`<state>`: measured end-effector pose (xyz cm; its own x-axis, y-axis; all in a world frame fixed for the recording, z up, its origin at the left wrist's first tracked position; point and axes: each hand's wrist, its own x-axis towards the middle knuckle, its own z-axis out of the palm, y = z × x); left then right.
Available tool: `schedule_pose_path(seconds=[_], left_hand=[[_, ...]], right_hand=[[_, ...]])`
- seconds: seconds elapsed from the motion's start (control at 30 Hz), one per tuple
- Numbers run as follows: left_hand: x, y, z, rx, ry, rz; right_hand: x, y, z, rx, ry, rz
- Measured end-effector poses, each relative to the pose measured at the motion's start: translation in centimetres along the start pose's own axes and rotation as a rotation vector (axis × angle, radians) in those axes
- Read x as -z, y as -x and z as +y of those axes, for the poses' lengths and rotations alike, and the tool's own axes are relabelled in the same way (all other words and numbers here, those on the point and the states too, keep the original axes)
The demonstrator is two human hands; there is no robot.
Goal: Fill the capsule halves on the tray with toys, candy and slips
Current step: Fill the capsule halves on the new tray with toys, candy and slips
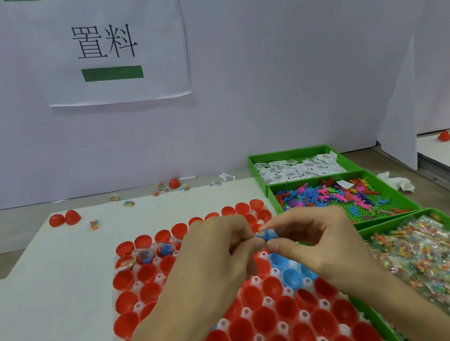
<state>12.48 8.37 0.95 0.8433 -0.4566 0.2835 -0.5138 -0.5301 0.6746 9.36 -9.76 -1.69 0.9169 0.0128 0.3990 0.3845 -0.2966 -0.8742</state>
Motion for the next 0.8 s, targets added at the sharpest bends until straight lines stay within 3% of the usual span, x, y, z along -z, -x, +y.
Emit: schedule_pose_path(seconds=[0.23, 0.33, 0.43, 0.5, 0.63, 0.8], left_hand=[[2.1, -0.8, -1.0, -0.038, -0.020, 0.000], [4.8, -1.0, -2.7, 0.038, -0.057, -0.025], [7.6, -1.0, -4.7, 0.120, -0.090, 0.093], [8.6, -1.1, -5.3, 0.146, -0.072, 0.183], [8.7, -1.3, -5.1, 0.137, -0.076, 0.265], [8.6, -1.5, -5.3, 0.133, -0.088, 0.226]], right_hand=[[-1.0, -2.1, -1.1, -0.145, -0.166, -0.043], [-1.6, -4.5, -1.1, -0.105, 0.031, -0.029], [-2.7, -7.2, -0.4, -0.031, 0.327, 0.020], [-4.0, -8.4, 0.4, 0.011, 0.465, -0.041], [-6.3, -9.8, 1.9, 0.071, 0.627, -0.168], [-8.0, -10.6, 3.2, 0.154, 0.744, -0.229]])
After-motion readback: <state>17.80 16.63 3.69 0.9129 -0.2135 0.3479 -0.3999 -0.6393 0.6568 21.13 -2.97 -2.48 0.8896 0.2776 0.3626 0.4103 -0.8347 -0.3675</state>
